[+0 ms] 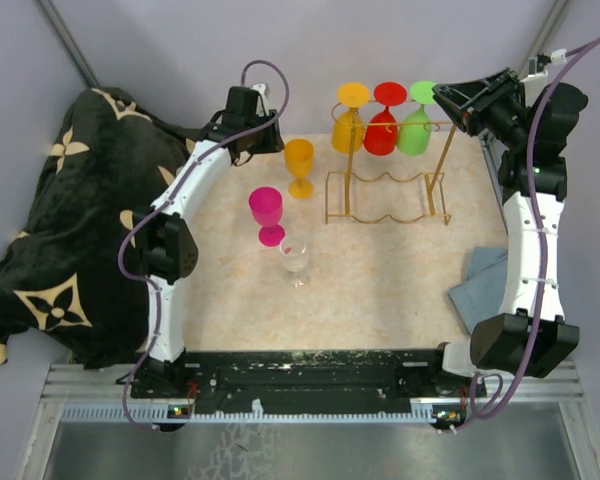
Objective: Place the wine glass upside down on the wine glass rack
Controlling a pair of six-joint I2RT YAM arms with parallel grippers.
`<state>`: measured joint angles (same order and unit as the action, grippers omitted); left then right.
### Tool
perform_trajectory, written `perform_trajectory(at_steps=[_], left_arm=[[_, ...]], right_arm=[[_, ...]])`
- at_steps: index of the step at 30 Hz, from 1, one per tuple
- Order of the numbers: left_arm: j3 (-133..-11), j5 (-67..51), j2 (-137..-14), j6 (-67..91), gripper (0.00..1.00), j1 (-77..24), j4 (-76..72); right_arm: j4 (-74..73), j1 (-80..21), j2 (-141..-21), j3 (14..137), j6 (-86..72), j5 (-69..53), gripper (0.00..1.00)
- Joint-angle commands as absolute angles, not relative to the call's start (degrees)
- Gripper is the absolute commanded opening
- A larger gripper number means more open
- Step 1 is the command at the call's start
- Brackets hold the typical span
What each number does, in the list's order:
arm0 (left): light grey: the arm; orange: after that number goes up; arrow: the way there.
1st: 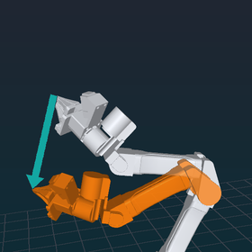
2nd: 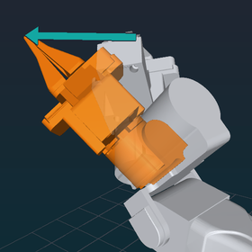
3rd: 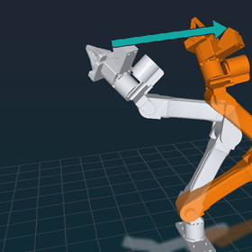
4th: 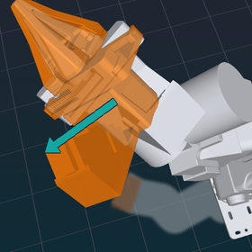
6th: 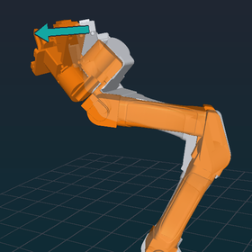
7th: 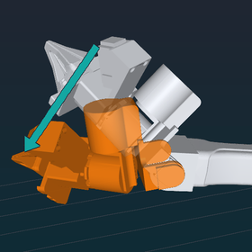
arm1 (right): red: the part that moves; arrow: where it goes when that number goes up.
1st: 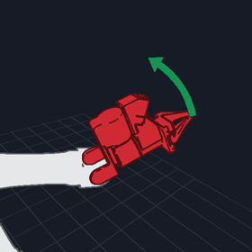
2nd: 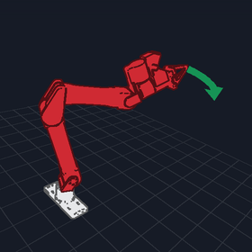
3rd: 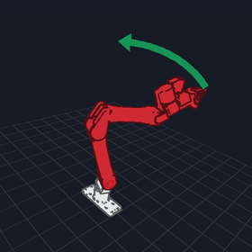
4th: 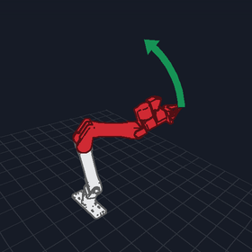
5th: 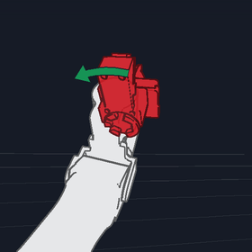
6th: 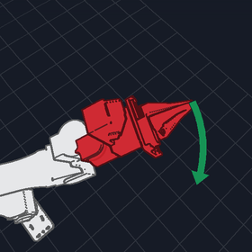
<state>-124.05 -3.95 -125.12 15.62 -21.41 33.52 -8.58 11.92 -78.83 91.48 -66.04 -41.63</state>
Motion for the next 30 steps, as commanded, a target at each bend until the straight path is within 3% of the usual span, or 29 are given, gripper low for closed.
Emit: perform_trajectory(at_steps=[1,16,30], left_arm=[[-127.3,2.9,-127.3,13.6,0.50,-23.6,33.5],[-127.4,5.3,-129.8,13.1,0.48,-25.7,32.0],[-126.0,9.4,-129.5,11.6,0.15,-26.8,30.8]], right_arm=[[-6.5,12.3,-76.4,91.2,-65.2,-41.1,0.27],[-7.2,12.3,-75.2,89.9,-65.0,-41.0,0.27],[-6.3,12.3,-74.8,88.9,-65.5,-41.1,0.27]])
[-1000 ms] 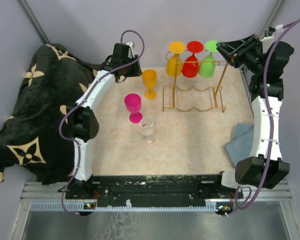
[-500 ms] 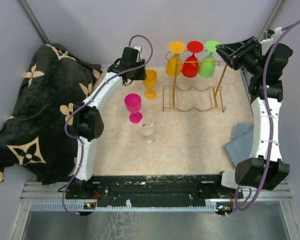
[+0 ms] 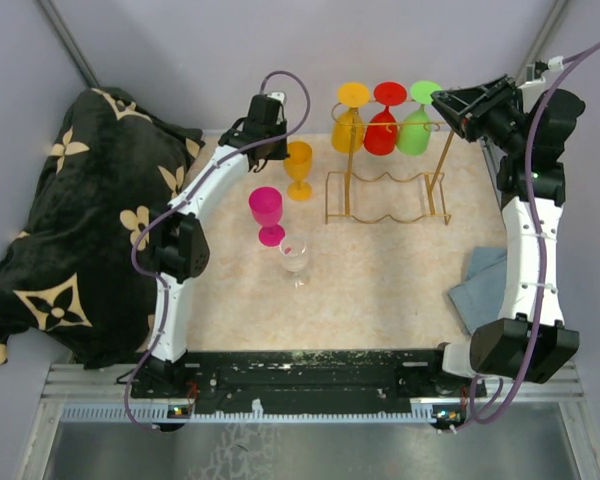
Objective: Place the wine glass upside down on the wine glass rack
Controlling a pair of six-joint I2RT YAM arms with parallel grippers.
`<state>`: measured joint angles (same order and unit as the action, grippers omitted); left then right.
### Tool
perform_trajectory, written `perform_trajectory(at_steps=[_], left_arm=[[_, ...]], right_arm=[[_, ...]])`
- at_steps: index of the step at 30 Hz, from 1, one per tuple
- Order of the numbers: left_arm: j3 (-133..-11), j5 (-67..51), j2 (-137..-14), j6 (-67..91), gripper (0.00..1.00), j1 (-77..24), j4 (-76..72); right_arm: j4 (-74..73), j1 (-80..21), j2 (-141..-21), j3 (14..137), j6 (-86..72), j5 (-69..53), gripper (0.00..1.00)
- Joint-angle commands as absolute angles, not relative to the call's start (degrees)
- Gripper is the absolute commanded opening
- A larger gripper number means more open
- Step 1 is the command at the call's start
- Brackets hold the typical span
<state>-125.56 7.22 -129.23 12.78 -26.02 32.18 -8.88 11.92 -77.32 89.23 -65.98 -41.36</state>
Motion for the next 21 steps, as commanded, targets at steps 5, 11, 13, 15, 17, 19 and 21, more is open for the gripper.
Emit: perform_trajectory(at_steps=[5,11,13,15,17,19,21], left_arm=[[-125.2,10.6,-128.8,11.5,0.00,-26.8,30.6],[-122.0,13.7,-125.7,11.3,0.00,-26.7,27.6],[-120.7,16.3,-124.0,11.1,0.00,-26.8,26.3],[-119.8,19.3,-122.1,10.5,0.00,-26.7,25.1],[-118.5,21.9,-119.9,10.1,0.00,-26.6,23.1],[-117.1,23.8,-117.4,10.2,0.00,-26.5,20.8],[-116.0,25.3,-114.7,10.1,0.00,-26.4,18.2]], right_arm=[[-5.2,12.3,-74.6,88.0,-66.2,-41.2,0.27],[-5.0,12.3,-74.4,87.9,-66.1,-41.2,0.27],[-4.9,12.3,-74.4,87.9,-66.0,-41.3,0.27],[-4.7,12.3,-74.4,87.8,-65.9,-41.5,0.27],[-4.6,12.3,-74.5,87.7,-65.9,-41.6,0.27],[-4.6,12.2,-74.6,87.7,-65.7,-41.7,0.27],[-4.4,12.2,-74.6,87.5,-65.7,-41.7,0.26]])
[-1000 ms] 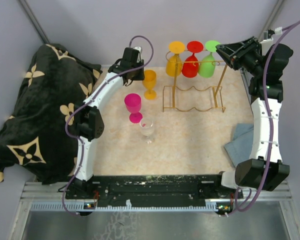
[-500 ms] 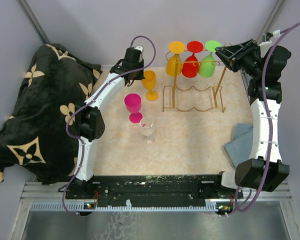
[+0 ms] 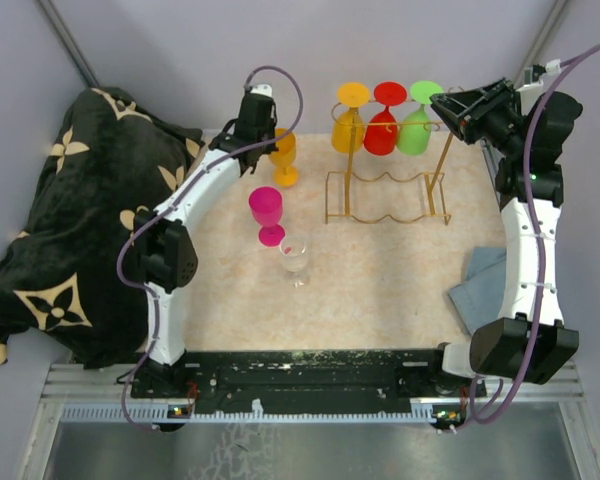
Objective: Place the wine glass upside down on the wine glass rack
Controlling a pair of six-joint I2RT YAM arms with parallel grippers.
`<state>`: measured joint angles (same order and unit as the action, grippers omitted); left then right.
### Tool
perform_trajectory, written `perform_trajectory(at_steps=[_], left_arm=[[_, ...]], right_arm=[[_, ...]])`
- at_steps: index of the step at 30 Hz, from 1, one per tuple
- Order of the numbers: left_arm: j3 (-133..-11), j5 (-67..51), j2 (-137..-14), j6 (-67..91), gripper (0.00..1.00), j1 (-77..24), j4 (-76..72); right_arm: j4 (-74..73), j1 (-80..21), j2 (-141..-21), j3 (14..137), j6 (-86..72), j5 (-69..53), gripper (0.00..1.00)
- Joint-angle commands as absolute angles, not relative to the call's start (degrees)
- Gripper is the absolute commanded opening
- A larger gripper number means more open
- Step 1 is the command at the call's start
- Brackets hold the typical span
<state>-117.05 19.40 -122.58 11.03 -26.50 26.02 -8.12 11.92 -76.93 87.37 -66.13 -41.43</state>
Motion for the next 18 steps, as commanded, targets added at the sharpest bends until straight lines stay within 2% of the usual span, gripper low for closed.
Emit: perform_trajectory(at_steps=[1,5,11,18], left_arm=[[-115.7,26.0,-113.0,10.0,0.00,-26.4,17.0],[-114.9,27.2,-107.5,9.8,0.00,-26.4,12.7],[-112.0,22.9,-99.9,12.4,0.00,-26.3,4.9],[-107.7,9.8,-92.5,19.5,0.00,-25.5,-2.1]], right_arm=[[-4.5,12.2,-74.6,87.4,-65.5,-41.7,0.26],[-4.2,12.2,-74.5,87.5,-65.0,-41.9,0.25],[-3.7,12.1,-74.3,87.5,-64.9,-41.8,0.24],[-3.0,12.1,-74.0,87.2,-64.2,-41.8,0.24]])
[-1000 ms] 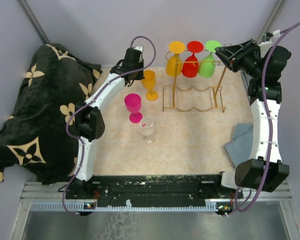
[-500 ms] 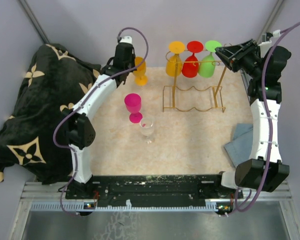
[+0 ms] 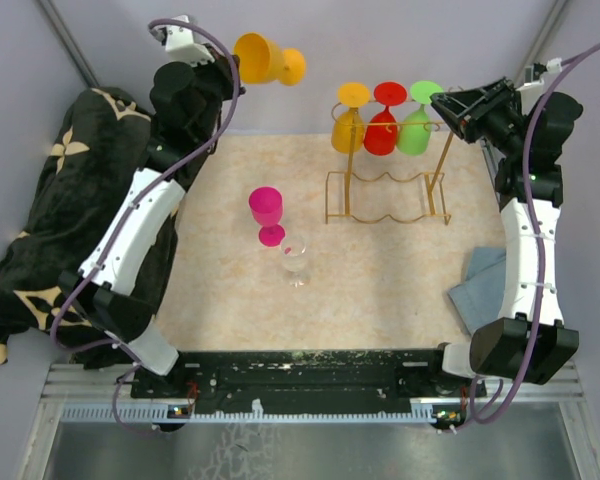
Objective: Place the wine glass upside down on the wine glass rack
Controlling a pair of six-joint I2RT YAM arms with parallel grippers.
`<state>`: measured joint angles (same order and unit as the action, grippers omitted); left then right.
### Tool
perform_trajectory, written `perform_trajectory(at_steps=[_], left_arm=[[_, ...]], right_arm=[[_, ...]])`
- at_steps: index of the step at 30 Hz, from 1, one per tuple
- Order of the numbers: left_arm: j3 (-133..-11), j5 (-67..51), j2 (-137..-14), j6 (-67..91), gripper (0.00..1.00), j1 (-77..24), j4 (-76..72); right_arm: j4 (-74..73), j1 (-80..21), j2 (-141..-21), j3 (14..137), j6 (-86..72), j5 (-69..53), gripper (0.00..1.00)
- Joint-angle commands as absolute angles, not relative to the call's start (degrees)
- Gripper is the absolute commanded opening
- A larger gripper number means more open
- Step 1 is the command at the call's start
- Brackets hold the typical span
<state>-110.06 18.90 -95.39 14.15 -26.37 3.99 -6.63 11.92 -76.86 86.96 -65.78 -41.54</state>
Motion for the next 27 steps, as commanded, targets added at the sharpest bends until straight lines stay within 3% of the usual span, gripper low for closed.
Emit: perform_trajectory(at_steps=[1,6,14,19,27], left_arm=[[-107.0,6.2,-91.5,22.2,0.00,-24.5,-3.3],[-99.2,-13.1,-87.4,41.9,0.00,-15.1,-15.6],[-93.7,-35.9,-93.0,69.0,0.00,-8.0,-40.7],[-96.6,-43.3,-99.5,85.8,0.00,-8.0,-56.2],[-99.1,-45.2,-107.0,105.0,0.00,-8.9,-74.9]], right_arm=[[-3.1,12.2,-74.0,87.5,-63.9,-41.8,0.25],[-2.9,12.1,-74.2,88.5,-63.0,-41.9,0.24],[3.8,11.7,-74.8,87.0,-65.4,-45.0,0.25],[9.7,10.8,-75.7,86.5,-68.1,-48.2,0.25],[24.6,7.0,-79.2,85.3,-77.1,-53.9,0.26]])
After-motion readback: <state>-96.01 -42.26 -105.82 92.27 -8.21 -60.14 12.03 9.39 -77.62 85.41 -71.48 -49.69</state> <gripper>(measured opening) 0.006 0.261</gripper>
